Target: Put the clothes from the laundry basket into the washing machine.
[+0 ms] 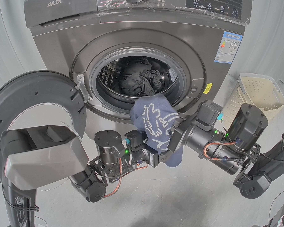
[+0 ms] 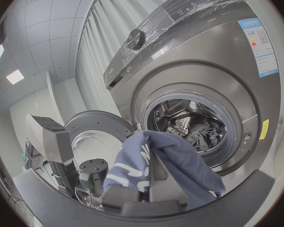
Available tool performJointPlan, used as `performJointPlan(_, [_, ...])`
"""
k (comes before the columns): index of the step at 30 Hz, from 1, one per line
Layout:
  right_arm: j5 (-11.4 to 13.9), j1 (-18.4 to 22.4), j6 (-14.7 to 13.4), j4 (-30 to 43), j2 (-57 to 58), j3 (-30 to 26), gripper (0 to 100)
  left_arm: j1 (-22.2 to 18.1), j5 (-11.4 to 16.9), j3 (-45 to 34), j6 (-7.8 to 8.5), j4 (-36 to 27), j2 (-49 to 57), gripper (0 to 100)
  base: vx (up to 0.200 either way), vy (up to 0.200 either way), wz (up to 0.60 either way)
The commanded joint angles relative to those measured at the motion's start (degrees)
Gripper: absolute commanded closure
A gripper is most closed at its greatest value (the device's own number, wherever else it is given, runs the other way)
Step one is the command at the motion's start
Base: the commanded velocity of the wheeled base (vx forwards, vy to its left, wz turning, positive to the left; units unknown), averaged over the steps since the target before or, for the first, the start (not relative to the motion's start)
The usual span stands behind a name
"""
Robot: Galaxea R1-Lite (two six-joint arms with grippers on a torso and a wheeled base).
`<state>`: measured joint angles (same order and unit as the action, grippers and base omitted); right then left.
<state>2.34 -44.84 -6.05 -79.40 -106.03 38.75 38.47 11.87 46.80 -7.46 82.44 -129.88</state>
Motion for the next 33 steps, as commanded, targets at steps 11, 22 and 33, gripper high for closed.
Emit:
performJointPlan(11, [-2.3, -1.0, -1.9, 0.6, -0.8, -0.4, 100, -0.2, -5.7, 9.0, -0.54, 1.0, -4.6, 0, 0.0, 0.0, 0.0])
performJointPlan(22, [-3.5, -0.5, -3.1, 0.7, -0.5, -0.4, 100, -0.2, -7.3, 8.3, -0.71, 3.6, -3.4, 100, 0.0, 0.0, 0.0])
performJointPlan(33, [-3.7, 4.1, -3.7, 0.8, -0.1, -0.2, 100, -0.6, -7.7, -4.4, -0.98, 6.0, 6.7, 100, 0.0, 0.0, 0.0])
